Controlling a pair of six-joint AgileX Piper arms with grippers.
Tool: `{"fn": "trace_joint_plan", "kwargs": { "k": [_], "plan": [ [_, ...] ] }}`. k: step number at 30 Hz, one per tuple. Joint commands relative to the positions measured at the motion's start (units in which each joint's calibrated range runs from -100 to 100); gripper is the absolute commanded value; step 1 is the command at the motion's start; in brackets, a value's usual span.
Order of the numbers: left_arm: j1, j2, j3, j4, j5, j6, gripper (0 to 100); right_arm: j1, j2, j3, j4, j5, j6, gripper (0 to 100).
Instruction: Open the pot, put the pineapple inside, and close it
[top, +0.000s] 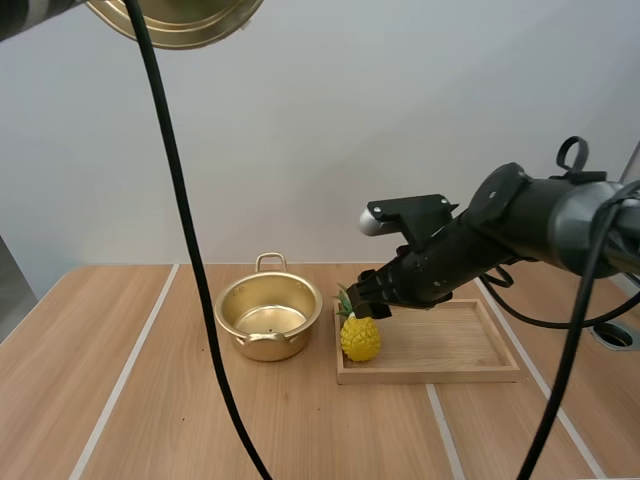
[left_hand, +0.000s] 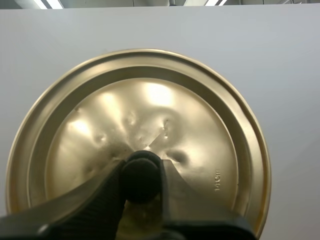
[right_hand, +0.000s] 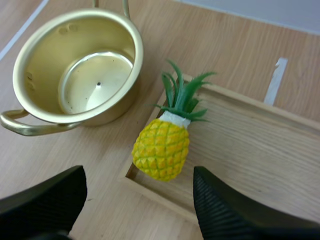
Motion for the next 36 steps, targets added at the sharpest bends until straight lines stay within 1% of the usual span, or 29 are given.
{"fn": "trace_joint_plan", "kwargs": {
  "k": [1,3,10,20,30,33,36],
  "plan": [
    [0.07,-0.40,-0.24,-0.61,-1.35,-0.49,0,-0.20,3.43,0.24,2.53,-0.98,-0.75,100],
    [0.07,-0.40,-0.24,-0.61,-1.35,-0.49,0,-0.20,6.35,0.24,4.29,-1.38,-1.90,100],
    [0.07,-0.40,-0.24,-0.61,-1.35,-0.49,0,-0.20,13.56,0.24,5.25,-5.39,-3.74,100],
    [0.07,-0.40,-0.24,-0.61,-1.35,-0.49,0,-0.12,16.66,0.24,11.88,-11.11,-10.08,100],
    [0.07,-0.40,-0.24,-0.61,-1.35,-0.49,0,-0.05,19.92,0.11,15.20,-14.46,-13.78,100],
    [0.07,-0.40,-0.24,-0.61,-1.35,-0.49,0,-0.05,20.83,0.11,15.63,-16.14,-14.03,100],
    [0.07,-0.40,-0.24,-0.61,-1.35,-0.49,0,-0.05,21.97,0.11,17.52,-16.13,-15.97,100]
  ]
}}
